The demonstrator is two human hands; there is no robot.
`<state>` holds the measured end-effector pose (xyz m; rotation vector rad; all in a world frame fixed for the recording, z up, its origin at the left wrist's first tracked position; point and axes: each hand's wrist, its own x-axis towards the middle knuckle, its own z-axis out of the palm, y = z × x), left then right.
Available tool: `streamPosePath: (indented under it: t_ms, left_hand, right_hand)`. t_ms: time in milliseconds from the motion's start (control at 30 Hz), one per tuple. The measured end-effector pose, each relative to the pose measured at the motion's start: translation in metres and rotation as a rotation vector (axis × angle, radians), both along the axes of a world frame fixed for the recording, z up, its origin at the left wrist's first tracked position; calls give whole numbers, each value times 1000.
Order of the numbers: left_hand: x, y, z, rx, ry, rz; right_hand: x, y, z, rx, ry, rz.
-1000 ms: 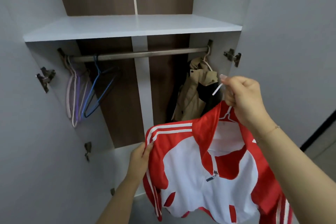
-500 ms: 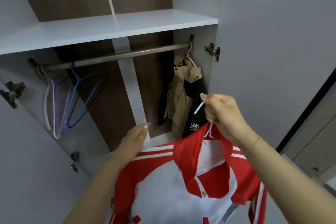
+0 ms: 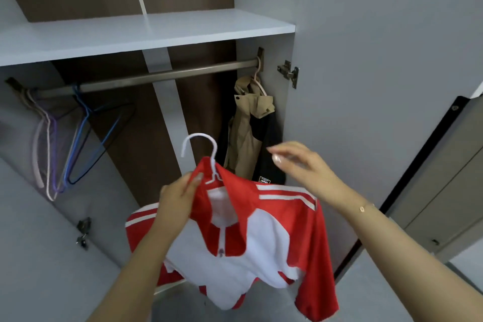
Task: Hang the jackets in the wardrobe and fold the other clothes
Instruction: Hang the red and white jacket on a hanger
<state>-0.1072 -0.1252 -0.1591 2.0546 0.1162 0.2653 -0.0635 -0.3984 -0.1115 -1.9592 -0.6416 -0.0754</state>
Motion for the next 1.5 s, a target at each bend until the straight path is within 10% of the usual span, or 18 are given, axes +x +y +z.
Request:
streamPosePath:
  t_ms: [300,700,933,1067,1200,1367,1500]
  left_hand:
    - [8,61,28,31,15,-10]
    - [8,120,34,273,-23,41]
    - [11,147,34,265,-235,19]
    - [24,135,39,254,-327,-33]
    - [45,113,35,259,-254,-111]
    - [63,85,18,197,-98,-260]
    - [82,66,13,62,-17,-338]
  right_hand:
    - [-6,1,-104,-577,-263,-232]
    - [1,32,-79,-504,-639,-31]
    - [7,41,-56,-12,-184,-41]
    - [18,55,-45,-248,163,-9]
    - [-6,81,-30,-30,419,135]
    - [-22,119,-31,-376,104,49]
    - [-14,144,-51,-112,113,-192]
